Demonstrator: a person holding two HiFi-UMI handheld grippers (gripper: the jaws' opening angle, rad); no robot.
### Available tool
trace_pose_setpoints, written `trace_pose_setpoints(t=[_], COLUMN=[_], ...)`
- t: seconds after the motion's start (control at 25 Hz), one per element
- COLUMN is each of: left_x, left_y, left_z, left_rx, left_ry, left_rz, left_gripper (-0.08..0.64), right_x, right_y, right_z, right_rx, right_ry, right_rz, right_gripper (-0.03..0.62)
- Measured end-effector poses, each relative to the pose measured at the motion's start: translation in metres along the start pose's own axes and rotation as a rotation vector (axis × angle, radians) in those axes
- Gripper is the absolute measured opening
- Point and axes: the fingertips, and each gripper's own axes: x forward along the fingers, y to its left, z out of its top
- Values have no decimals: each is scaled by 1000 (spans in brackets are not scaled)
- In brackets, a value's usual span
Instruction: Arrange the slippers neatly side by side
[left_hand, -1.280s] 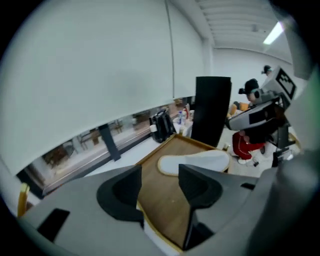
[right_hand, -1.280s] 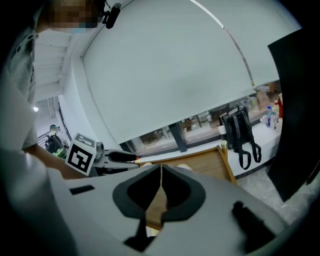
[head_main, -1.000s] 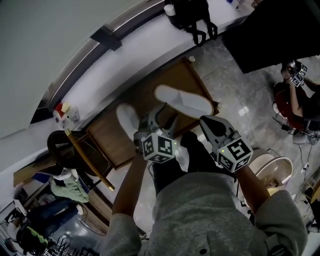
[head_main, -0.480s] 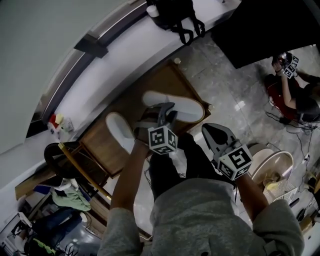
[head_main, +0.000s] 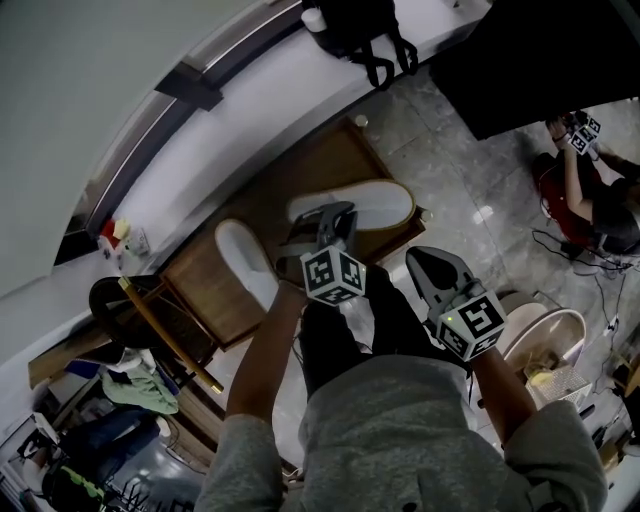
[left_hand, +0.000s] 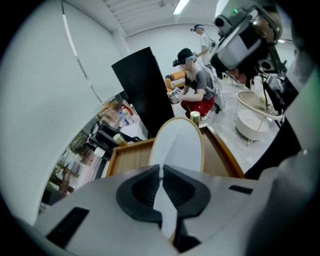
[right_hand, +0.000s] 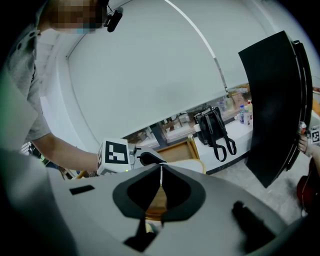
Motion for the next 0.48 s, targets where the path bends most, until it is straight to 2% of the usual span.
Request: trace_pose_setpoints(t=[0.2,0.48], left_x=[-19,-59], left_y=[23,44], left_z=[-11,-48], left_rx=[-252,-674], left_ry=[34,82], left_rz=[85,200], left_gripper=[29,29], right_x=[7,20], right_y=[14,38], right_z=[6,23], right_rx=[-22,-76], right_ry=[3,11], right_rz=[43,110], right_gripper=[29,29])
